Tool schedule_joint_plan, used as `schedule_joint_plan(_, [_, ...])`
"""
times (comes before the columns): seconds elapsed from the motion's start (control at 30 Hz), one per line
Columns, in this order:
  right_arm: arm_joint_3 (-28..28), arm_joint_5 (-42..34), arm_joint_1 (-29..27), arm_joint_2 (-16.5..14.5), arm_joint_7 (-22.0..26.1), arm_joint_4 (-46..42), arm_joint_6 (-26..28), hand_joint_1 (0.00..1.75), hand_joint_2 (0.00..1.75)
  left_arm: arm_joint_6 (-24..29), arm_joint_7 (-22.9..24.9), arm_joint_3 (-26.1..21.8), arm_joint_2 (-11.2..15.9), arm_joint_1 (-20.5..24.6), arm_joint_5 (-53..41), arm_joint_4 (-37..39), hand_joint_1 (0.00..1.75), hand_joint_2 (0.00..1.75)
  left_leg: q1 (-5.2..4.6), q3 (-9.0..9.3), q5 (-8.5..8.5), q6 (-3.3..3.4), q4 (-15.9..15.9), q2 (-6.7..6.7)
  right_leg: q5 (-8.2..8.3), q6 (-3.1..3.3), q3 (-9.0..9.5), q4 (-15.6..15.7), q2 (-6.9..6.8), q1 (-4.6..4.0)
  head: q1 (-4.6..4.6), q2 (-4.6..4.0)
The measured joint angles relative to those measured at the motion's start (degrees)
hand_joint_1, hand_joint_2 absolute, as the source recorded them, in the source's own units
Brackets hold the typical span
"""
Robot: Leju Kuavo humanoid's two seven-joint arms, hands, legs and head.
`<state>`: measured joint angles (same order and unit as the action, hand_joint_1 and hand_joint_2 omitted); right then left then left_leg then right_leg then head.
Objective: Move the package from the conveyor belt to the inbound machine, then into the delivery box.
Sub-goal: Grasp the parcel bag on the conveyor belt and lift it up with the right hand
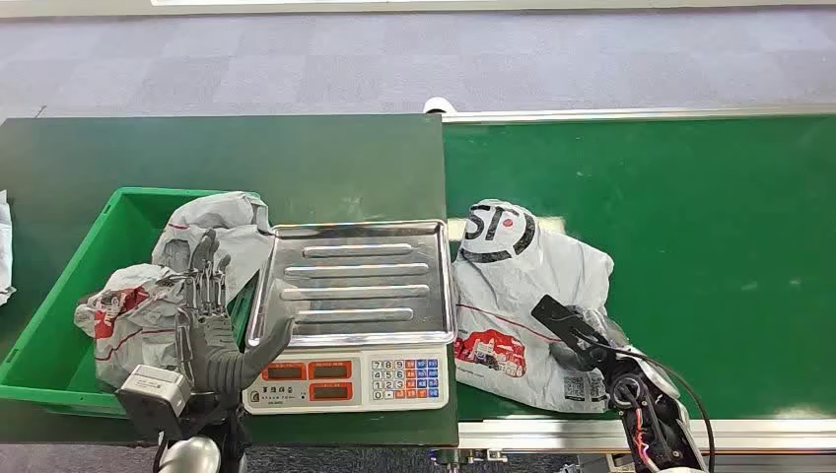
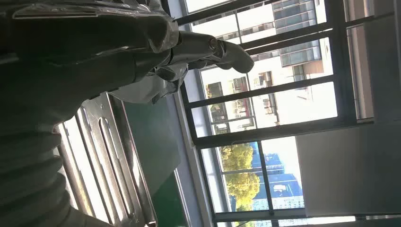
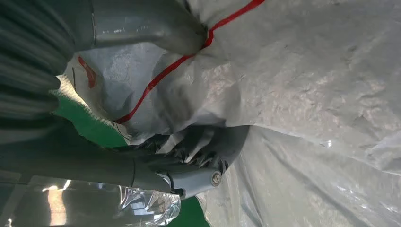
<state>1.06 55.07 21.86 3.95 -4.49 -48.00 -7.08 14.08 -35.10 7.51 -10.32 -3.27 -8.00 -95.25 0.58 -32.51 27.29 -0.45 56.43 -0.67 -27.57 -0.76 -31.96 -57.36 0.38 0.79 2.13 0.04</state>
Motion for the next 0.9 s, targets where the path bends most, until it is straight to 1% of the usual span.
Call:
schedule_joint_plan(0.17, [0.6,-0.1,1.3,0.4,0.1,2.0,-0.8,1.75,1.75,0.0,0.0,0.0,0.0,0.2,0.0,0.3,0.00,1.75,0.00,0.03,0.00,0.00,0.0,0.00,0.00,0.00,0.04,0.0,-0.01,0.00,0.00,0.00])
schedule_joint_plan(0.27, [0.6,-1.0,1.7,0.5,0.7,2.5,0.3,1.75,1.75,0.0,0.0,0.0,0.1,0.2,0.2,0.2,0.00,1.75,0.00,0.02,0.00,0.00,0.0,-0.01,0.00,0.00,0.05,0.0,-0.02,0.00,0.00,-0.01])
schedule_joint_plan(0.33, [0.4,-3.2,1.4,0.3,2.2,1.8,1.9,1.75,1.75,0.0,0.0,-0.1,0.1,-0.3,0.5,-0.1,0.00,1.75,0.00,0.00,0.00,0.00,0.0,-0.02,0.00,0.00,0.05,0.0,-0.02,0.00,-0.01,-0.01])
schedule_joint_plan(0.4, [-0.4,-7.8,0.0,-0.2,4.8,-1.6,4.7,1.75,1.75,0.1,-0.2,-0.1,0.1,-1.4,0.9,-0.9,0.00,1.75,0.00,-0.04,0.01,0.00,0.0,-0.02,0.00,0.00,0.01,0.0,-0.02,0.00,0.00,0.00])
schedule_joint_plan(0.47, [-1.4,-13.0,-1.8,-0.9,7.0,-7.0,8.5,1.75,1.75,0.4,-0.6,-0.2,0.1,-2.6,1.3,-1.9,0.00,1.75,0.00,-0.08,0.01,0.00,0.0,-0.02,-0.01,0.00,-0.05,0.0,-0.02,0.00,0.02,0.00])
schedule_joint_plan(0.57, [-2.7,-17.1,-3.9,-1.7,9.1,-14.8,14.2,1.75,1.75,0.8,-1.3,-0.3,0.2,-3.7,1.6,-3.1,0.00,1.75,0.00,-0.11,0.01,-0.01,0.0,-0.05,-0.03,-0.01,-0.08,0.0,-0.05,0.00,0.01,0.00])
schedule_joint_plan(0.73, [-4.3,-18.9,-8.1,-2.7,13.8,-25.3,22.4,1.75,1.75,1.4,-2.3,-0.5,0.2,-4.3,2.4,-3.6,0.00,1.75,0.00,-0.12,0.02,-0.01,0.0,-0.05,-0.03,-0.01,-0.07,0.0,-0.05,0.00,0.00,0.00])
schedule_joint_plan(0.9, [-4.7,-17.6,-11.7,-3.6,19.0,-33.1,32.1,1.75,1.75,2.0,-3.5,-0.6,0.1,-4.4,2.8,-3.6,0.00,1.75,0.00,-0.11,0.01,-0.01,0.0,-0.03,-0.03,-0.01,-0.07,0.0,-0.03,0.00,0.02,0.00])
